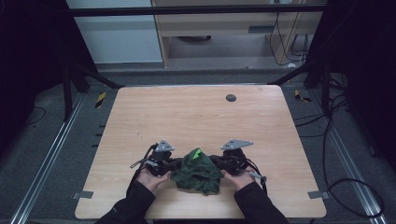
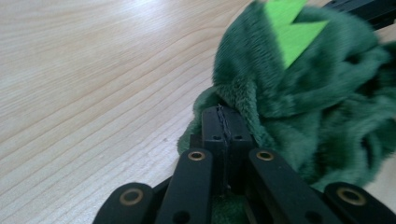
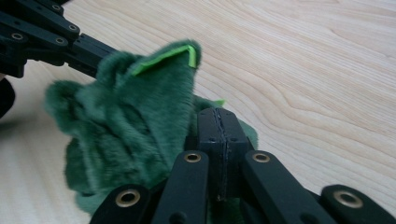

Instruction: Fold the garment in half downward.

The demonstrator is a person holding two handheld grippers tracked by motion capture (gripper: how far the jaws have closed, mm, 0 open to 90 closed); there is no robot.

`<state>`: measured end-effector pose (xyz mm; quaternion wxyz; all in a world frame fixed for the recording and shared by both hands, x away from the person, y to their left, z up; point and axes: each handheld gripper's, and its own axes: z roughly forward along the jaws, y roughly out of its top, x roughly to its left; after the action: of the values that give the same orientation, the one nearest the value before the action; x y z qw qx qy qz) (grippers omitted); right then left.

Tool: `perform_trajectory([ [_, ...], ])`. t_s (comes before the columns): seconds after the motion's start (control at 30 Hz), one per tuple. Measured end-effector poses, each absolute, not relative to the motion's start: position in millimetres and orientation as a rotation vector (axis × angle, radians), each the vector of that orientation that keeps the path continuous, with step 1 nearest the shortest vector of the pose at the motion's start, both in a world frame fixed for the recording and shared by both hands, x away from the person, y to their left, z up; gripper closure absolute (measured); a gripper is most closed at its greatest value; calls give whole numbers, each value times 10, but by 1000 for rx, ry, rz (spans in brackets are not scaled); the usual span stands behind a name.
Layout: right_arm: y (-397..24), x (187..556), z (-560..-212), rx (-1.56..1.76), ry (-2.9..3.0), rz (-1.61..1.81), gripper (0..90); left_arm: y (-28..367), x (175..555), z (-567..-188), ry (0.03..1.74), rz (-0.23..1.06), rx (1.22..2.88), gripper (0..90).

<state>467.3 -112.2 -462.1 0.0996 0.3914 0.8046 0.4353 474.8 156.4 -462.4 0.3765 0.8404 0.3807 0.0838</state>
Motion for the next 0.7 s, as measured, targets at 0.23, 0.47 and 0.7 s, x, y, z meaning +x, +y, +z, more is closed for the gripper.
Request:
perform_trajectory([
  [0.23,-1079,4653,-4620,1137,2397,1323,900,1525,4680,-4584,918,186,2135,899],
  [0.47,-1098,4525,-4584,1096,2417,1383,900,1545,4527,-4500,846,159,2121,899],
  [0.7,-1129,4391,-4561,1078,2429,1400,900,1551,4343,-4498,831,142,2143,899],
])
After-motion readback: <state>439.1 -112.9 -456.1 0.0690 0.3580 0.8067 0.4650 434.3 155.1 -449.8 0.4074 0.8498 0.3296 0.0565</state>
